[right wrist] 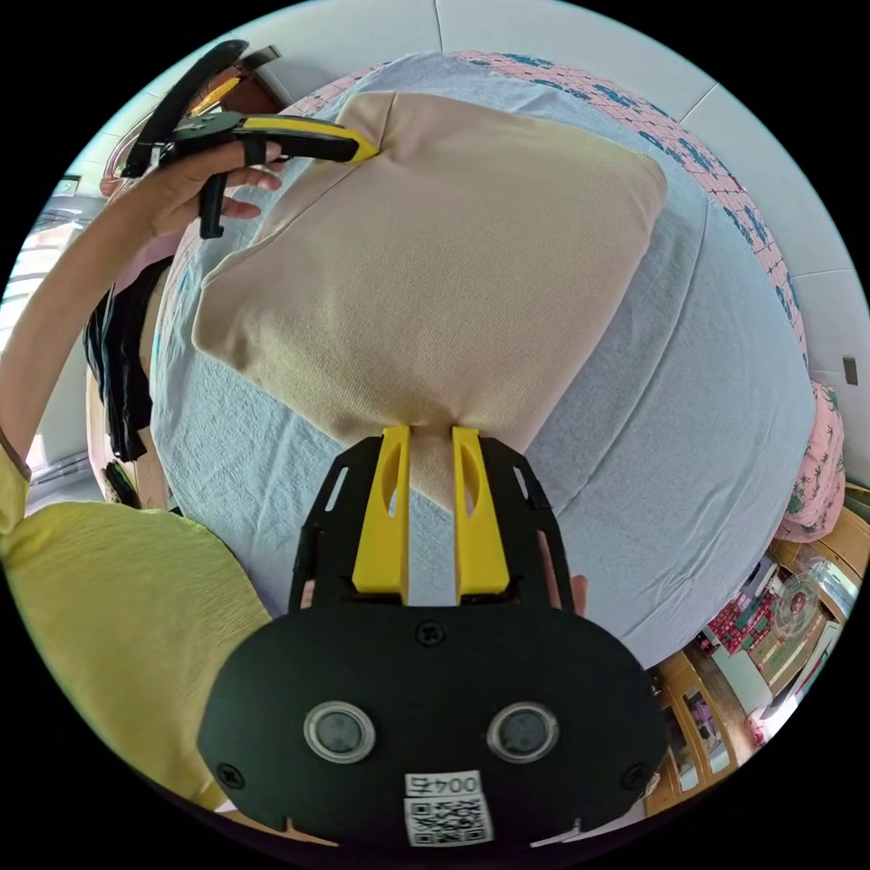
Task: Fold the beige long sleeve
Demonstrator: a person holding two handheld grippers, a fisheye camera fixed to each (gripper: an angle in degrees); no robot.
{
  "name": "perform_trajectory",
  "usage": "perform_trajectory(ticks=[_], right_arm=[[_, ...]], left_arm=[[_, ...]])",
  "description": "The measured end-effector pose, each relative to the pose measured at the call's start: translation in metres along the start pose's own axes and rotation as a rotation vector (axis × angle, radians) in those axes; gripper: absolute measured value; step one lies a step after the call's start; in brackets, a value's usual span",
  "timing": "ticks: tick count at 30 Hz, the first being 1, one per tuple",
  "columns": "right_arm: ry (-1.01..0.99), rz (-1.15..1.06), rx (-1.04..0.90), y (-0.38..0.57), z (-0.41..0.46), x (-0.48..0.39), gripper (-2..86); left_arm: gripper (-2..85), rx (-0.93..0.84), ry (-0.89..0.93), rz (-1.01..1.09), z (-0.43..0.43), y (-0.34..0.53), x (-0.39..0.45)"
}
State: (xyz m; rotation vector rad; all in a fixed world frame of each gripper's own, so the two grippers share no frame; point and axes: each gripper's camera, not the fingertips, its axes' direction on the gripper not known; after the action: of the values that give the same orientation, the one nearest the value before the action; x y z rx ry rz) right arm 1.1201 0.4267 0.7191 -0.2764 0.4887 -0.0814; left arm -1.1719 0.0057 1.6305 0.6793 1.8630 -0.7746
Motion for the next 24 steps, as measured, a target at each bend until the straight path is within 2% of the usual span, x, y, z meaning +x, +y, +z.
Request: perform_trajectory(ticks=[2,5,9,12,14,16,18,20,22,24], right_arm=[[-0.009,0.009,-0.015,-0.005,0.007,0.003,7.5],[-0.003,0.007,-0.034,-0.011,0.017,0.005,7.5],[-0.002,0.015,-0.051,-0.017,0.026,0.007,7.3],[0.004,0.018,-0.057,-0.02,0.034,0.007,7.2],[0.012,0.02,-0.057,-0.021,0.039,0.006,7.2],[0.012,0.025,-0.055,-0.021,0.043,0.006,7.2],[0.008,0.03,-0.052,-0.021,0.046,0.007,7.2],[0.005,0.031,-0.05,-0.021,0.05,0.007,7.2],[0.005,0.027,-0.051,-0.021,0.052,0.007,7.3],[0.001,0.028,-0.053,-0.021,0.055,0.007,7.4]], left_arm=[[0.8,0.01,0.16,-0.061,-0.007,-0.001,-0.037],[1.0,0.028,0.255,-0.109,-0.027,-0.007,-0.065],[2.6,0.178,0.178,-0.113,-0.08,-0.005,-0.084],[8.9,0.262,0.111,-0.129,-0.109,-0.01,-0.096],[11.1,0.139,-0.014,-0.115,-0.103,-0.027,-0.104],[11.5,0.024,-0.02,-0.122,-0.09,-0.034,-0.116],[11.8,0.02,0.098,-0.188,-0.086,-0.031,-0.135],[11.5,0.062,0.33,-0.306,-0.08,-0.023,-0.162],[10.2,0.077,0.437,-0.368,-0.077,-0.021,-0.175],[7.7,0.077,0.464,-0.377,-0.079,-0.024,-0.181]])
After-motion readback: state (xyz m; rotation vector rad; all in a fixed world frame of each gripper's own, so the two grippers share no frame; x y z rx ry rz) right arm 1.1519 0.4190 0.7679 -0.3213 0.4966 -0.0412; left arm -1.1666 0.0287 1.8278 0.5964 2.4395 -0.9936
